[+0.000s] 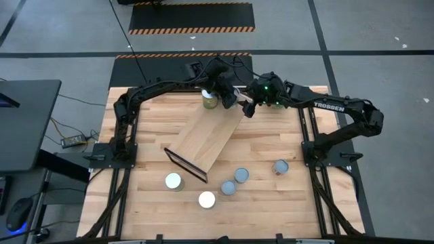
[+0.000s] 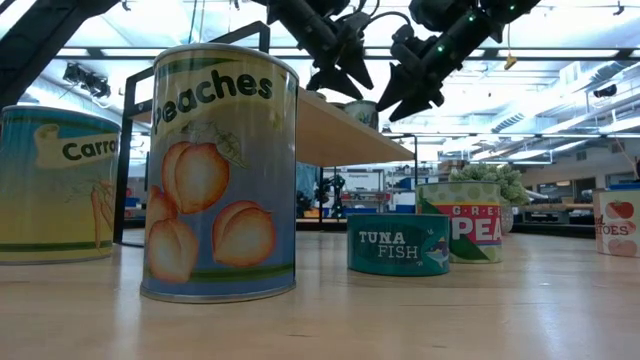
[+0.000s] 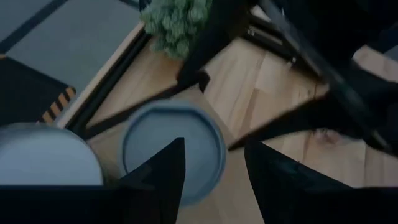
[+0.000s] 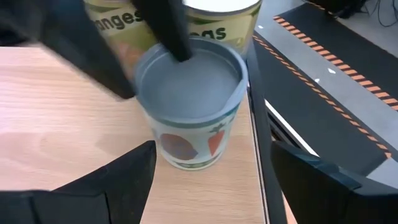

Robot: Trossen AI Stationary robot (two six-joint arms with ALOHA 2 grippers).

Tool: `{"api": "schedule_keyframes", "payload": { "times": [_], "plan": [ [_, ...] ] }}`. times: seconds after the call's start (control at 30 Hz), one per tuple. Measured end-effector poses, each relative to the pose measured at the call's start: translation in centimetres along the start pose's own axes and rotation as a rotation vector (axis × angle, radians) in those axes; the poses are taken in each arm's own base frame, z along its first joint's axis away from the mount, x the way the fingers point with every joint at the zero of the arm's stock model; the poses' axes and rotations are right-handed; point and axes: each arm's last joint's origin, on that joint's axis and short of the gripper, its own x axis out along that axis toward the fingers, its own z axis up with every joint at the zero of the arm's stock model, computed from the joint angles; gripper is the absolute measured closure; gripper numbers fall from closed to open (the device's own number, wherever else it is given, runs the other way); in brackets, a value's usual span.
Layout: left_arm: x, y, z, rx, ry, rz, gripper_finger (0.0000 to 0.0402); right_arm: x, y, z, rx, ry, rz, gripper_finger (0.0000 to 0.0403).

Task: Pick and place cans onto a shelf
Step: Put the canned mixed vegetable on the shelf

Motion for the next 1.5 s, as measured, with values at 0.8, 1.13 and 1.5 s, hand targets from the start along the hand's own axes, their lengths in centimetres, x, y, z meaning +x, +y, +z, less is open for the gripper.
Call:
{"api": "schedule_keyframes", "payload": {
  "times": [0.8, 1.13, 1.5],
  "plan": [
    [1.5, -0.8, -0.8, -0.044, 0.067, -0.054, 0.0228, 0.1, -1.9, 0.3, -0.045, -0.024, -0.053, 0.0080],
    [1.4, -0.5, -0.3, -0.038, 0.030, -0.051, 0.0228, -0.6, -2.1, -0.6, 0.003, 0.067, -0.005, 0.0080],
    [1.3, -0.2, -0.1, 0.031, 0.015, -0.023, 0.0228, 0.1, 0.4, -0.2, -0.011, 0.012, -0.027, 0.0080]
  ]
}}
